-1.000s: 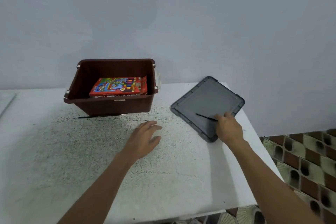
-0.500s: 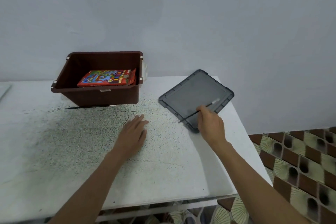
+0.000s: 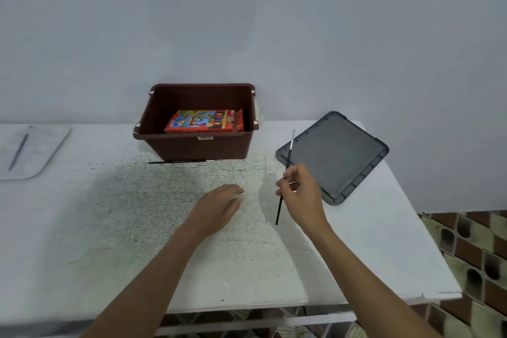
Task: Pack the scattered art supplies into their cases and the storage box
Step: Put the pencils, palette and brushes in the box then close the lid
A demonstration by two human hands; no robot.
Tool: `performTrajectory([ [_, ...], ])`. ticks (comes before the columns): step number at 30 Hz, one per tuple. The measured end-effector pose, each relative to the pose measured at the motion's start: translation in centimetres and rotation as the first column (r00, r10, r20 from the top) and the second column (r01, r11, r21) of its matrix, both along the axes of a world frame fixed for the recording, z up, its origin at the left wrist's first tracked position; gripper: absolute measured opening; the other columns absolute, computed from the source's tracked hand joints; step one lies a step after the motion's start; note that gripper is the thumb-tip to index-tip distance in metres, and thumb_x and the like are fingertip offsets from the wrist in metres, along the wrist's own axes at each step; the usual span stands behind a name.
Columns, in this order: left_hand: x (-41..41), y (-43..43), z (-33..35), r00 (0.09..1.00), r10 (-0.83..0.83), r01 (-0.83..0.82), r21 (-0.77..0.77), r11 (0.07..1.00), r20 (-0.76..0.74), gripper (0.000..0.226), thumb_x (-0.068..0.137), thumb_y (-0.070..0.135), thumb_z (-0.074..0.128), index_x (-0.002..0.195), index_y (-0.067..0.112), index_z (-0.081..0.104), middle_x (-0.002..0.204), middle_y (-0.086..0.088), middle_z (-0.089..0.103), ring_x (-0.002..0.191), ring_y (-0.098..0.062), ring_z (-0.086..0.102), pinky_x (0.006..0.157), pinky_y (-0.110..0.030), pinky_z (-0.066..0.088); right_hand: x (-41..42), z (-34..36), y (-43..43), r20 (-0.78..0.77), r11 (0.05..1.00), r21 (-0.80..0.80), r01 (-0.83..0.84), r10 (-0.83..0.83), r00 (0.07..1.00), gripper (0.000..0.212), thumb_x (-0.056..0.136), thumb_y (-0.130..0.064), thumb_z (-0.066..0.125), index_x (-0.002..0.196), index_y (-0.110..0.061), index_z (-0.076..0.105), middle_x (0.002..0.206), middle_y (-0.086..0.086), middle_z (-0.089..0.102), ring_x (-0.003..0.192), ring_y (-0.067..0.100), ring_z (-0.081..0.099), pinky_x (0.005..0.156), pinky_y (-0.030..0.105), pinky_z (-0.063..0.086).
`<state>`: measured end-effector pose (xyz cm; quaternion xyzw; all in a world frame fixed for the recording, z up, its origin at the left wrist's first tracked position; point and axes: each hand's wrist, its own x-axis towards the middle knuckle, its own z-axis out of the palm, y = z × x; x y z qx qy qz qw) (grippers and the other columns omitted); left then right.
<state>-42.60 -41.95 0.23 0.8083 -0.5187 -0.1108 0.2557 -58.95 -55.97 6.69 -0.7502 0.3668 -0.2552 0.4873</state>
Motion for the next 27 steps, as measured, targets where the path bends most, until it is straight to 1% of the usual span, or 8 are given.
performTrajectory([
  [3, 2.7, 2.4, 0.1, 0.999, 0.023, -0.021, -0.046, 0.999, 0.044, 0.030, 0.097, 0.027, 0.049, 0.119, 0.013, 0.065, 0.121, -0.001, 0.065, 0.110, -0.019, 0.060, 0.089, -0.026, 0.044, 2.2, -0.1, 2.6, 0.030, 0.997, 0.077, 0.004, -0.006, 1.000, 0.019, 0.095, -0.010, 0.058, 0.098, -0.024, 0.045, 0.087, 0.005, 0.068, 0.068, 0.011, 0.069, 0.063, 0.017, 0.050],
  [6, 5.8, 5.0, -0.3, 0.991, 0.099, -0.095, -0.048, 0.994, 0.088, 0.044, 0.093, 0.035, 0.041, 0.119, 0.009, 0.065, 0.120, -0.007, 0.063, 0.110, -0.025, 0.058, 0.092, -0.032, 0.045, 4.4, -0.2, 4.9, 0.045, 0.993, 0.115, 0.002, -0.007, 0.999, 0.029, 0.094, -0.008, 0.057, 0.115, -0.026, 0.047, 0.084, 0.006, 0.069, 0.070, 0.013, 0.070, 0.065, 0.016, 0.050],
  [9, 9.4, 7.5, -0.6, 0.967, 0.244, -0.243, -0.021, 0.970, 0.077, 0.045, 0.092, 0.029, 0.044, 0.127, 0.004, 0.059, 0.129, -0.014, 0.054, 0.116, -0.032, 0.054, 0.091, -0.043, 0.050, 6.5, -0.9, 7.4, 0.034, 0.986, 0.169, 0.000, -0.006, 0.999, 0.037, 0.094, -0.006, 0.057, 0.125, -0.025, 0.052, 0.080, 0.004, 0.064, 0.070, 0.013, 0.071, 0.075, 0.029, 0.055],
  [13, 13.0, 8.1, -0.1, 0.935, 0.349, -0.353, 0.074, 0.933, 0.059, 0.051, 0.096, 0.013, 0.049, 0.145, 0.003, 0.038, 0.153, -0.018, 0.032, 0.132, -0.036, 0.043, 0.097, -0.047, 0.045, 8.1, -2.0, 9.6, 0.034, 0.980, 0.196, -0.020, 0.014, 0.999, 0.028, 0.094, -0.003, 0.058, 0.110, -0.026, 0.060, 0.074, 0.003, 0.061, 0.071, 0.018, 0.071, 0.081, 0.049, 0.056],
  [16, 14.8, 7.6, 0.2, 0.943, 0.328, -0.333, 0.176, 0.927, 0.055, 0.057, 0.099, 0.011, 0.042, 0.151, 0.000, 0.022, 0.161, -0.019, 0.015, 0.137, -0.037, 0.039, 0.103, -0.045, 0.042, 9.0, -2.4, 11.0, 0.050, 0.983, 0.179, -0.041, 0.033, 0.998, 0.026, 0.094, -0.004, 0.060, 0.103, -0.029, 0.060, 0.072, 0.000, 0.062, 0.077, 0.022, 0.070, 0.082, 0.054, 0.056],
  [21, 15.5, 6.7, 0.3, 0.942, 0.284, -0.325, 0.271, 0.906, 0.178, 0.049, 0.097, 0.011, 0.043, 0.145, 0.001, 0.036, 0.145, -0.018, 0.044, 0.123, -0.034, 0.051, 0.098, -0.043, 0.048, 10.0, -2.3, 11.8, 0.055, 0.984, 0.164, -0.069, 0.060, 0.997, 0.023, 0.096, -0.007, 0.060, 0.101, -0.029, 0.058, 0.079, 0.007, 0.066, 0.077, 0.016, 0.070, 0.082, 0.048, 0.058],
  [24, 15.2, 6.7, 0.2, 0.881, 0.253, -0.376, 0.266, 0.888, 0.399, 0.033, 0.094, 0.013, 0.046, 0.126, 0.010, 0.056, 0.120, -0.010, 0.058, 0.107, -0.027, 0.057, 0.080, -0.040, 0.053, 10.2, -2.3, 11.7, 0.040, 0.984, 0.165, -0.073, 0.067, 0.997, 0.023, 0.096, -0.007, 0.059, 0.101, -0.030, 0.057, 0.081, 0.008, 0.068, 0.077, 0.011, 0.070, 0.082, 0.043, 0.058],
  [27, 14.9, 7.0, 0.2, 0.840, 0.222, -0.378, 0.241, 0.894, 0.496, 0.023, 0.088, 0.009, 0.054, 0.107, 0.013, 0.067, 0.102, -0.007, 0.065, 0.098, -0.027, 0.060, 0.075, -0.038, 0.049, 10.3, -2.2, 11.6, 0.030, 0.980, 0.186, -0.066, 0.061, 0.998, 0.016, 0.097, -0.010, 0.058, 0.099, -0.026, 0.058, 0.080, 0.005, 0.070, 0.077, 0.017, 0.069, 0.080, 0.050, 0.058],
])
